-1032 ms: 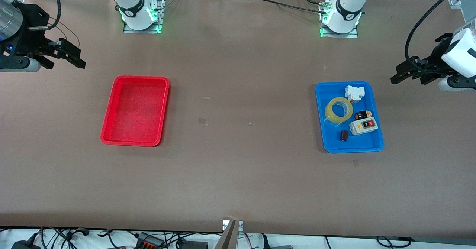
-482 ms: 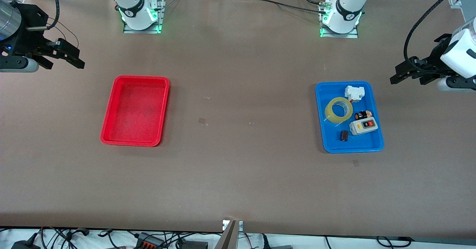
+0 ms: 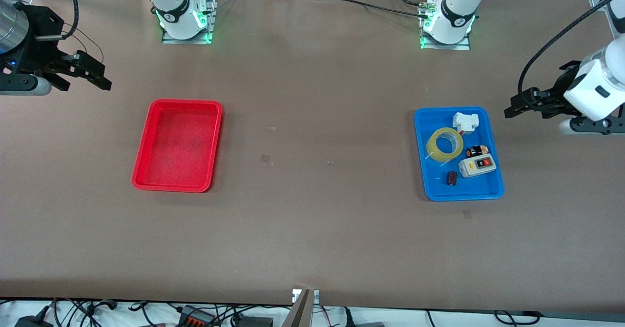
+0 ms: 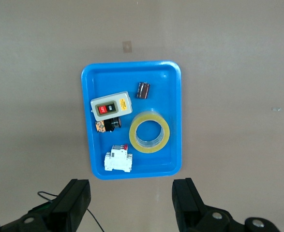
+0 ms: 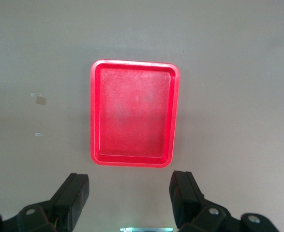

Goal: Place and move tape with both arms
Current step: 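Reach the left gripper down to the yellow tape roll in the blue tray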

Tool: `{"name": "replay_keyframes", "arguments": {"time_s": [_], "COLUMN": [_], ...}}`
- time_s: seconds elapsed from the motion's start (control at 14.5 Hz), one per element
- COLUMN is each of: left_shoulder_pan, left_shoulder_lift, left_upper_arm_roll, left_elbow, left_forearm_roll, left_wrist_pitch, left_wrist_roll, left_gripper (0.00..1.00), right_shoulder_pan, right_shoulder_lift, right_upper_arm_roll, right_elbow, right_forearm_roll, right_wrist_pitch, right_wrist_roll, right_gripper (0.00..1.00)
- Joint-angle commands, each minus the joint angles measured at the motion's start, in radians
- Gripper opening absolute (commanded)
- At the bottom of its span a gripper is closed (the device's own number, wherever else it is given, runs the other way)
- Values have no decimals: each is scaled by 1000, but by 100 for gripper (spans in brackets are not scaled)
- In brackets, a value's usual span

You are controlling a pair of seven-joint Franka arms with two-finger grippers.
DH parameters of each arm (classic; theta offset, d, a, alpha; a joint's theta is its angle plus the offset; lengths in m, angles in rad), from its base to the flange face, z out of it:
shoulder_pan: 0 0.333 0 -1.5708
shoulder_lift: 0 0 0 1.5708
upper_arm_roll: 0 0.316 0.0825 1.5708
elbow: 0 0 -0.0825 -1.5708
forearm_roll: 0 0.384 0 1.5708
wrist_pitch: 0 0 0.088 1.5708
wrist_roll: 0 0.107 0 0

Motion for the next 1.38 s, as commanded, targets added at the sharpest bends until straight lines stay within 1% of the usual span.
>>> {"name": "replay_keyframes", "arguments": {"time_s": [0.0, 0.07, 0.34, 0.48, 0.76, 0.83, 1.03, 1.31], "left_shoulder_pan": [13, 10, 2, 13, 6, 6, 3, 0], "left_shoulder_lift": [24, 30, 29, 45, 82, 101, 165, 214], "left_upper_arm_roll": [0, 2, 0, 0, 0, 0, 0, 0], "left_elbow": [-45, -78, -272, -342, -519, -533, -534, -534], "left_forearm_roll": [-4, -1, 1, 1, 1, 1, 1, 1], "left_wrist_pitch": [8, 40, 274, 377, 651, 676, 707, 707], "left_wrist_roll": [12, 16, 15, 13, 10, 10, 9, 10], "left_gripper": [100, 100, 100, 100, 100, 100, 100, 100], "right_shoulder_pan": [-4, -4, -4, -6, -7, -9, -9, -9], "right_shoulder_lift": [-13, -13, -12, -13, -13, -12, -7, -7], "right_upper_arm_roll": [4, 4, 5, 5, 4, 4, 4, 4], "right_elbow": [-12, -12, -14, -14, -14, -14, -14, -14], "right_forearm_roll": [6, 6, 6, 6, 6, 7, 7, 7], "right_wrist_pitch": [5, 8, 5, 3, 0, -1, -1, -4], "right_wrist_roll": [-20, -20, -17, -16, -17, -17, -19, -19], "right_gripper": [98, 98, 98, 98, 98, 98, 98, 98]}}
